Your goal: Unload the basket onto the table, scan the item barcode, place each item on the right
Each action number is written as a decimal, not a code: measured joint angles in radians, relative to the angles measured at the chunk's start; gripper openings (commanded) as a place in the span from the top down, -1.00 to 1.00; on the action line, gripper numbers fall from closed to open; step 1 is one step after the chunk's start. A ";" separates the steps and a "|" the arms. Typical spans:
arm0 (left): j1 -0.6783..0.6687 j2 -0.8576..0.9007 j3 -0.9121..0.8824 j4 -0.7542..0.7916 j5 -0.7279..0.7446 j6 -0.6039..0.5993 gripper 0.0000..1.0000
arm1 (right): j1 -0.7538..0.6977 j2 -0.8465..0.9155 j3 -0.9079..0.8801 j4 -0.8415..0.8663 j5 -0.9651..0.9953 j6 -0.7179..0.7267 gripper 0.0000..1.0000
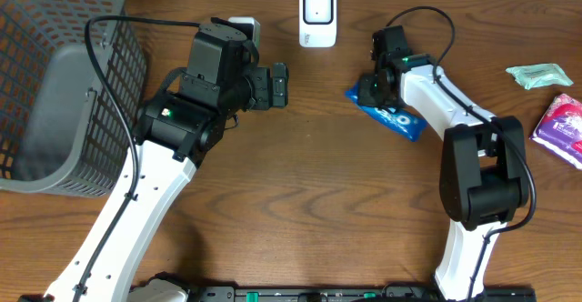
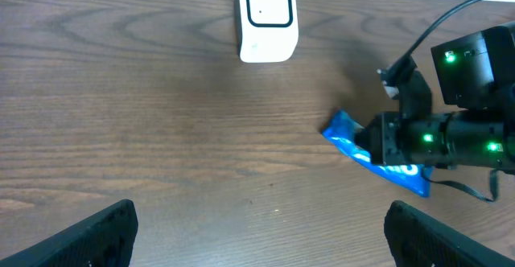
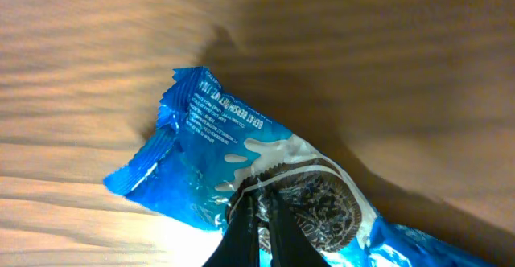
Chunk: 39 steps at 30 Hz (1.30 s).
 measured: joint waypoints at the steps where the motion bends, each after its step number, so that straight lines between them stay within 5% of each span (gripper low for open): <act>1: 0.000 0.000 0.000 0.000 0.000 0.000 -0.96 | 0.006 0.000 -0.005 0.024 -0.030 0.002 0.88; 7: 0.000 0.000 0.000 0.000 0.000 0.000 -0.95 | 0.074 0.000 -0.014 0.103 -0.156 0.008 0.86; 12: 0.000 0.000 0.000 0.000 0.000 0.000 -0.96 | 0.098 0.000 -0.012 0.050 -0.196 0.012 0.64; 17: 0.000 0.000 0.000 0.000 0.000 0.000 -0.96 | 0.052 -0.017 -0.008 -0.014 -0.203 0.014 0.65; 27: 0.000 0.000 0.000 0.000 0.000 0.000 -0.96 | -0.065 -0.089 0.003 -0.148 -0.096 0.015 0.67; 32: 0.000 0.000 0.000 0.000 0.000 0.000 -0.96 | -0.066 -0.089 -0.029 -0.194 0.049 0.016 0.45; 35: 0.000 0.000 0.000 0.000 0.000 0.000 -0.96 | -0.066 -0.089 -0.055 -0.198 0.116 0.015 0.52; 39: 0.000 0.000 0.000 0.000 0.000 0.000 -0.96 | -0.068 -0.089 -0.071 -0.218 0.164 0.016 0.95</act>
